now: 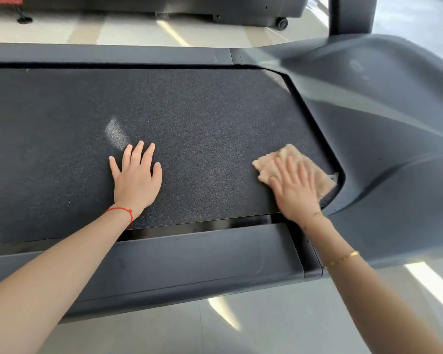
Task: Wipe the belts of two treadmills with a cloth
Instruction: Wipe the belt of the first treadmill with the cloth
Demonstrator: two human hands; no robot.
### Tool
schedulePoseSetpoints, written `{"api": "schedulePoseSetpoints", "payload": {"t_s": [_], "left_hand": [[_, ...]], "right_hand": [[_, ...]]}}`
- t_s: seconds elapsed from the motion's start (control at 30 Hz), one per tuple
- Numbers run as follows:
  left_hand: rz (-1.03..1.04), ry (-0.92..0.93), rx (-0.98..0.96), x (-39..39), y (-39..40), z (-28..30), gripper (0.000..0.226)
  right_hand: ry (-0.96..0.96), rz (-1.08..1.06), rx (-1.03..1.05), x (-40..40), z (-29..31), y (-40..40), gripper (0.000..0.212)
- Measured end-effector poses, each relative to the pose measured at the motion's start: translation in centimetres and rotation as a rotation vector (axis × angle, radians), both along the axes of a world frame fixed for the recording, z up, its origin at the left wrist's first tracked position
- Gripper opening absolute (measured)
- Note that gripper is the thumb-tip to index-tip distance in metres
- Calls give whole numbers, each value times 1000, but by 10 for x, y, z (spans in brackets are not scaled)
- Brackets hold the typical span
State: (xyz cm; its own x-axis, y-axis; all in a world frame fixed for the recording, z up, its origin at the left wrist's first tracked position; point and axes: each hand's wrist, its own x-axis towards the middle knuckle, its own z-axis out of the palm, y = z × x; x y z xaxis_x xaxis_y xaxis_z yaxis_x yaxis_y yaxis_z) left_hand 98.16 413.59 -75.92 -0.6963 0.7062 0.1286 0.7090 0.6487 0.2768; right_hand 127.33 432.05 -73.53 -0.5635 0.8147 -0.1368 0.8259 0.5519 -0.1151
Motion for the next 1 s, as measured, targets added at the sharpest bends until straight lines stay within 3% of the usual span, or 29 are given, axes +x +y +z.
{"api": "schedulePoseSetpoints", "payload": {"t_s": [0.1, 0.3, 0.43, 0.7, 0.9, 1.0], "left_hand": [[10, 4, -6, 1, 2, -1, 54], [6, -2, -15, 3, 4, 1, 54], [-6, -29, -22, 8, 8, 5, 53], [-98, -42, -41, 35, 33, 8, 54], [-89, 0, -24, 35, 35, 0, 55], [-109, 14, -32, 33, 32, -1, 55]], "right_hand": [[98, -149, -69, 3, 4, 8, 55], [118, 273, 1, -25, -2, -47, 53], [141, 333, 5, -15, -4, -35, 53], [124, -83, 12, -15, 3, 31, 53], [138, 385, 0, -23, -3, -27, 52], [136, 370, 12, -11, -2, 1, 53]]}}
